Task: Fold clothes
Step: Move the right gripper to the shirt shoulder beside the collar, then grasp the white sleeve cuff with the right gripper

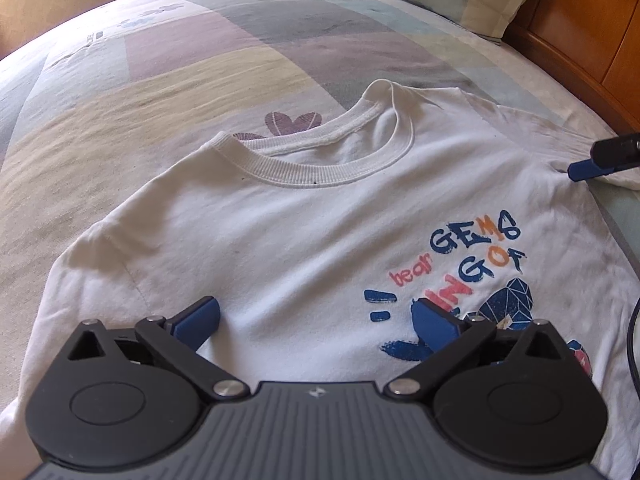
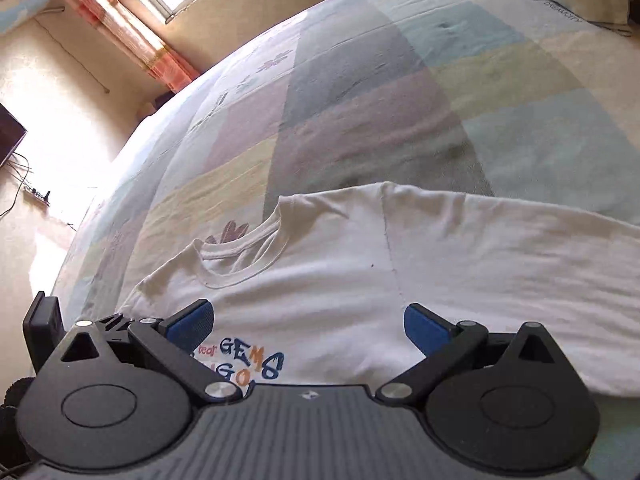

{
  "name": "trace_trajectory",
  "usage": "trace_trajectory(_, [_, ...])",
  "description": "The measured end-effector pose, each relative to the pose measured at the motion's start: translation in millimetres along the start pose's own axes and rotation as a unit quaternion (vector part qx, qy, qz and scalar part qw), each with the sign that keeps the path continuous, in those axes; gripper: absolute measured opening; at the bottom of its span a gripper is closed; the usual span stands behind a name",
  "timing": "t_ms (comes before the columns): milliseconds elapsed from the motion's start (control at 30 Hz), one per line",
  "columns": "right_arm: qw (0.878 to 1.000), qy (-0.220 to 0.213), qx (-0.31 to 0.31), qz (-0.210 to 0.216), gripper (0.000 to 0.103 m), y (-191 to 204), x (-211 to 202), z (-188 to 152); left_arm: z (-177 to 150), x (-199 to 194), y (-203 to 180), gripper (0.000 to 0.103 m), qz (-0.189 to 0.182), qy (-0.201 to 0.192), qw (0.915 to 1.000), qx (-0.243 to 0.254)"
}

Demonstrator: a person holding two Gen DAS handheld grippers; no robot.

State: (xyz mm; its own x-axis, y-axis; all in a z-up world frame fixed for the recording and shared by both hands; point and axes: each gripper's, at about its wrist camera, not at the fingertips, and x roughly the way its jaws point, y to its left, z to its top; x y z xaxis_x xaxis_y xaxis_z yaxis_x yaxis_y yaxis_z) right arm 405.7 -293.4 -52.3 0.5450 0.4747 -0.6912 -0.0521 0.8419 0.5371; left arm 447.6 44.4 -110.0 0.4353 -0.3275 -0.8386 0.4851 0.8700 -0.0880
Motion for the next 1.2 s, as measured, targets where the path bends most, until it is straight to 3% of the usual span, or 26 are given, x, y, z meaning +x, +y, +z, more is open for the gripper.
trace_trajectory(100, [0.999, 0.015, 0.021, -0.046, 0.103, -8.1, 16.5, -27.8, -1.4, -1.8, -0.3, 0.102, 0.002, 0.001, 1.0, -0.002])
trace_trajectory(167, [0.999, -0.01, 0.019, -0.05, 0.103, -13.0, 10.3, -44.3, -3.6, -3.6, -0.3, 0.102, 0.003, 0.002, 1.0, -0.006])
trace_trajectory(267, [0.997, -0.013, 0.051, -0.062, 0.103, -19.2, -3.5, -56.8, -3.6, -3.8, -2.7, 0.102, 0.009, 0.004, 0.9999, -0.005])
trace_trajectory(333, [0.996, -0.007, 0.059, -0.071, 0.103, -20.4, -14.3, -59.8, -2.9, -3.7, -4.3, 0.102, 0.013, 0.006, 0.9999, -0.006])
trace_trajectory(467, [0.993, -0.045, 0.044, -0.101, 0.103, -21.0, -37.0, -48.9, -2.6, -5.3, -7.1, 0.102, 0.013, 0.008, 0.9998, -0.01])
trace_trajectory(567, [0.987, -0.07, 0.095, -0.112, 0.103, -45.1, -42.9, -36.5, -3.5, -6.5, -8.1, 0.102, 0.013, 0.01, 0.9998, -0.011])
trace_trajectory(667, [0.983, -0.07, 0.146, -0.088, 0.103, -75.5, -33.7, -30.4, -3.5, -6.7, -8.4, 0.102, 0.014, 0.012, 0.9998, -0.011])
trace_trajectory(767, [0.981, -0.091, 0.158, -0.073, 0.103, -90.3, -28.0, -17.5, -2.0, -5.6, -8.0, 0.102, 0.014, 0.016, 0.9997, -0.012])
trace_trajectory(967, [0.977, -0.104, 0.162, -0.095, 0.103, -111.8, -20.5, 20.9, -0.6, -3.0, -9.0, 0.102, 0.018, 0.018, 0.9996, -0.009])
trace_trajectory(1200, [0.973, -0.122, 0.182, -0.077, 0.103, -125.3, -32.3, -3.0, 0.4, -1.8, -9.5, 0.102, 0.019, 0.02, 0.9996, -0.002])
